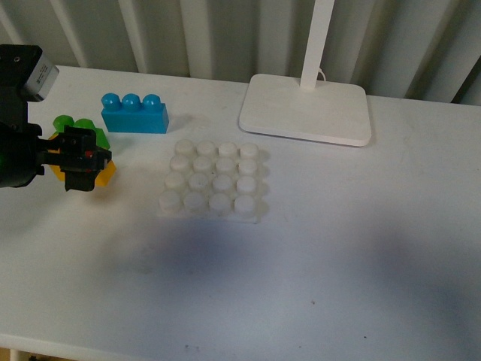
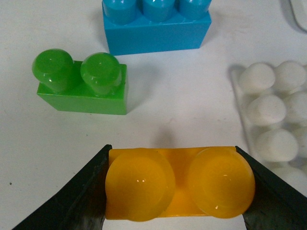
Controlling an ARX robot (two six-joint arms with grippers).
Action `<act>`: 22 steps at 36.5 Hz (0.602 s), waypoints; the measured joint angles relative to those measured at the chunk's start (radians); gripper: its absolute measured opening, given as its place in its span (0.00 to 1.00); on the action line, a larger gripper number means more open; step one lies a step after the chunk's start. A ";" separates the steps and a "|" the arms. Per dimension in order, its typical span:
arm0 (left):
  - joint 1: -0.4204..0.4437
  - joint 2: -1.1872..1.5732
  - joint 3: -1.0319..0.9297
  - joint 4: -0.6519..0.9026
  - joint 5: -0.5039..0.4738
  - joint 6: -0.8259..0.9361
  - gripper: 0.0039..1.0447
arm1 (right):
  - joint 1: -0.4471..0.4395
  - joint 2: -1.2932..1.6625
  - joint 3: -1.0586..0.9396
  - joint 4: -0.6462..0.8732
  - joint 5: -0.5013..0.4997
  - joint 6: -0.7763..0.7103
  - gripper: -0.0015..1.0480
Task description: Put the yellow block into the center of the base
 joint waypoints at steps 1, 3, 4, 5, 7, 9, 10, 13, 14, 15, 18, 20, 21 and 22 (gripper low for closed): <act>-0.006 -0.007 -0.003 -0.002 -0.010 -0.009 0.63 | 0.000 0.000 0.000 0.000 0.000 0.000 0.91; -0.037 -0.035 -0.009 -0.010 -0.042 -0.035 0.63 | 0.000 0.000 0.000 0.000 0.000 0.000 0.91; -0.050 -0.043 -0.009 -0.017 -0.058 -0.050 0.63 | 0.000 0.000 0.000 0.000 0.000 0.000 0.91; -0.069 -0.054 -0.010 -0.021 -0.074 -0.068 0.63 | 0.000 0.000 0.000 0.000 0.000 0.000 0.91; -0.097 -0.066 -0.009 -0.032 -0.103 -0.090 0.63 | 0.000 0.000 0.000 0.000 0.000 0.000 0.91; -0.126 -0.069 -0.006 -0.039 -0.121 -0.112 0.63 | 0.000 0.000 0.000 0.000 0.000 0.000 0.91; -0.137 -0.069 -0.004 -0.043 -0.130 -0.119 0.63 | 0.000 0.000 0.000 0.000 0.000 0.000 0.91; -0.189 -0.069 0.011 -0.060 -0.163 -0.149 0.63 | 0.000 0.000 0.000 0.000 0.000 0.000 0.91; -0.206 -0.069 0.017 -0.065 -0.171 -0.155 0.63 | 0.000 0.000 0.000 0.000 0.000 0.000 0.91; -0.223 -0.069 0.024 -0.068 -0.175 -0.162 0.63 | 0.000 0.000 0.000 0.000 0.000 0.000 0.91; -0.269 -0.069 0.045 -0.079 -0.196 -0.181 0.63 | 0.000 0.000 0.000 0.000 0.000 0.000 0.91; -0.298 -0.068 0.064 -0.087 -0.212 -0.190 0.63 | 0.000 0.000 0.000 0.000 0.000 0.000 0.91; -0.312 -0.064 0.074 -0.092 -0.222 -0.194 0.63 | 0.000 0.000 0.000 0.000 0.000 0.000 0.91; -0.322 -0.060 0.082 -0.095 -0.228 -0.198 0.63 | 0.000 0.000 0.000 0.000 0.000 0.000 0.91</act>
